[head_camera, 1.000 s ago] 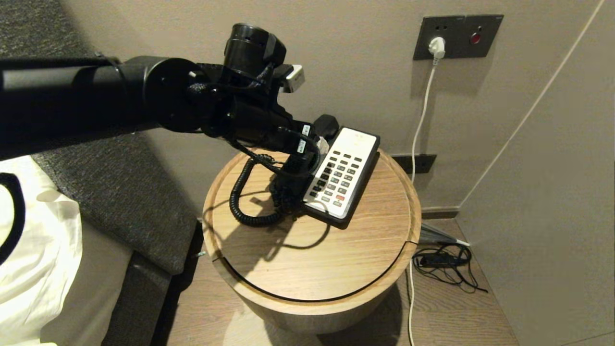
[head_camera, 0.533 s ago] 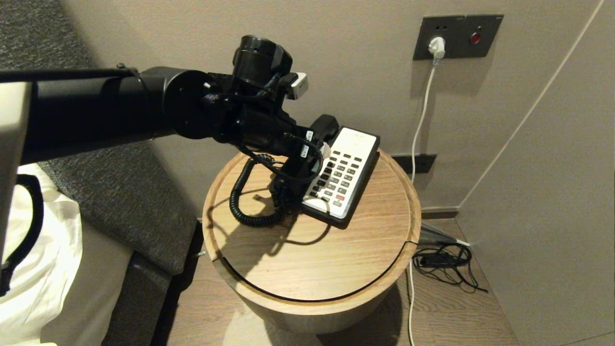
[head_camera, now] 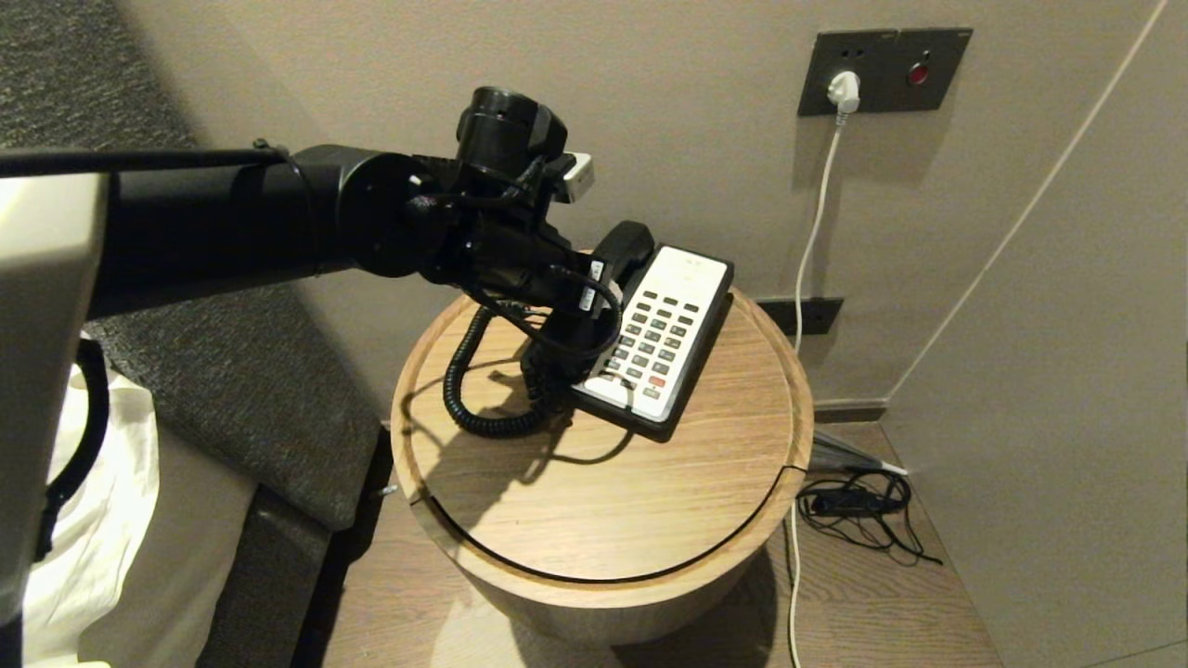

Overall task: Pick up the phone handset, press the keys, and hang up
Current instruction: Pick up the desk phone handset

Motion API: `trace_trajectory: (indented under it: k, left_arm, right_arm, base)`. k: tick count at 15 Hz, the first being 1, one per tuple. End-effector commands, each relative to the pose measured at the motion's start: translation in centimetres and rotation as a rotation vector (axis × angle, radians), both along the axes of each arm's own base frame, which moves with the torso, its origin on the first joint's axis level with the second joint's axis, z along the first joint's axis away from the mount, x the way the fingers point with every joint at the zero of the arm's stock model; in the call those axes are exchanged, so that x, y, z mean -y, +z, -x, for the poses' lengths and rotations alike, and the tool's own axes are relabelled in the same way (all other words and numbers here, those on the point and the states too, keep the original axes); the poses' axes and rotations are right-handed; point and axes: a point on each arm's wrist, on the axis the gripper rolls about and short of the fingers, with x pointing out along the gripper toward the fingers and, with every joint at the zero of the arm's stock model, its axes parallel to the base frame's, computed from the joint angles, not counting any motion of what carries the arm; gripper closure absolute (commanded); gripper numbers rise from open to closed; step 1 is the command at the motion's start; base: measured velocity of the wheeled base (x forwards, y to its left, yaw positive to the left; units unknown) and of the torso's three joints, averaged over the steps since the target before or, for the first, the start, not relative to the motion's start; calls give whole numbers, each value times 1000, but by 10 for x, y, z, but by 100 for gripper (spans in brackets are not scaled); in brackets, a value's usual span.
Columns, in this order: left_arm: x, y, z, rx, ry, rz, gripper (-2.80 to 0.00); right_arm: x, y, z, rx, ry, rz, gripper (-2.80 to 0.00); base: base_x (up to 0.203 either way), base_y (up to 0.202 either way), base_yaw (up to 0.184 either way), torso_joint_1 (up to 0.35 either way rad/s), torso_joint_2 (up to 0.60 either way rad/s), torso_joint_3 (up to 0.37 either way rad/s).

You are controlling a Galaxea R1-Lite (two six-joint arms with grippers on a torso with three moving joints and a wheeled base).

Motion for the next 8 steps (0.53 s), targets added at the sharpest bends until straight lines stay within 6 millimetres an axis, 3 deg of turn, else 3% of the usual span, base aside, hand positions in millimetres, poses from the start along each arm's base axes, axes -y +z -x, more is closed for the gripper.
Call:
trace_trajectory:
  k: [1, 5, 8]
  left_arm:
    - [-1, -2, -2, -6, 6, -3, 0]
    - [-3, 4, 1, 6, 9, 10, 0]
    - [-9, 19, 11, 30, 2, 31, 0]
  right_arm:
    - [0, 0, 0, -1, -1, 0, 0]
    - [0, 0, 0, -1, 0, 0, 0]
    - [0, 0, 0, -1, 0, 0, 0]
  base:
    - [0, 0, 0, 0, 0, 0]
    - [0, 0, 0, 0, 0, 0]
    - [0, 0, 0, 0, 0, 0]
